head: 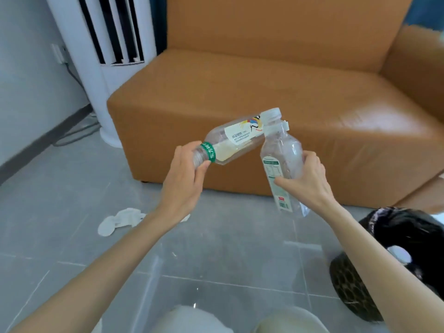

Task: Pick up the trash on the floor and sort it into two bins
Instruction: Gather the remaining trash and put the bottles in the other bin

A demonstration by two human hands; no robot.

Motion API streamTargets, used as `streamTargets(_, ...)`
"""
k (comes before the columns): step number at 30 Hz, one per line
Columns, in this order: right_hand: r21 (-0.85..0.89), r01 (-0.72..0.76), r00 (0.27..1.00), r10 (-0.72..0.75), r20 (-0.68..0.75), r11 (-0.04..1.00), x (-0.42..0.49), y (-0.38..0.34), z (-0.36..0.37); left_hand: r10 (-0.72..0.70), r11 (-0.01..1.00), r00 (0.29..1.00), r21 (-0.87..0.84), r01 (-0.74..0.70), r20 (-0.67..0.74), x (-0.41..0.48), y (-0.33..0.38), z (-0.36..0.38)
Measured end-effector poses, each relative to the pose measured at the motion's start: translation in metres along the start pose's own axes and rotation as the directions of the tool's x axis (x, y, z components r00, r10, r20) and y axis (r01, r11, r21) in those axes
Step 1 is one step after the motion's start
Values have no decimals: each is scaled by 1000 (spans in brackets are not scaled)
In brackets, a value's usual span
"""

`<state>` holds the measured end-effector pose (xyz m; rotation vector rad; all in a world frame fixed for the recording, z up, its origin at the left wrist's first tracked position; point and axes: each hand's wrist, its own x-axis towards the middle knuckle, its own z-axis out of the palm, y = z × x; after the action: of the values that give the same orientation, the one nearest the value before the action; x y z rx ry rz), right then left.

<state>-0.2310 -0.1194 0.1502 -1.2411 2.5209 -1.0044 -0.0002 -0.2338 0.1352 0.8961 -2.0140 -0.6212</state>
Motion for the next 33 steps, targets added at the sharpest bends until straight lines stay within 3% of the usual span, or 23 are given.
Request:
streamTargets(8, 142, -140, 962, 168, -215, 980, -25, 76, -124, 253, 933, 963, -288, -217, 92, 47, 149, 97)
streamTargets(14, 145, -274, 880, 309, -360, 951, -54, 139, -178, 335, 890, 922, -386, -241, 196, 39, 220, 161)
streamTargets(18, 250, -353, 805, 429, -410, 902, -78, 187, -188, 360, 888, 872, -409, -211, 331, 12, 241, 212)
streamTargets(27, 391, -578, 668, 691, -277, 716, -113, 254, -164, 401, 909, 748, -328, -255, 528, -31, 241, 285)
streamTargets(33, 352, -644, 671, 722, -166, 679, -120, 262, -144, 351, 935, 689, -273, -225, 634, -51, 225, 310)
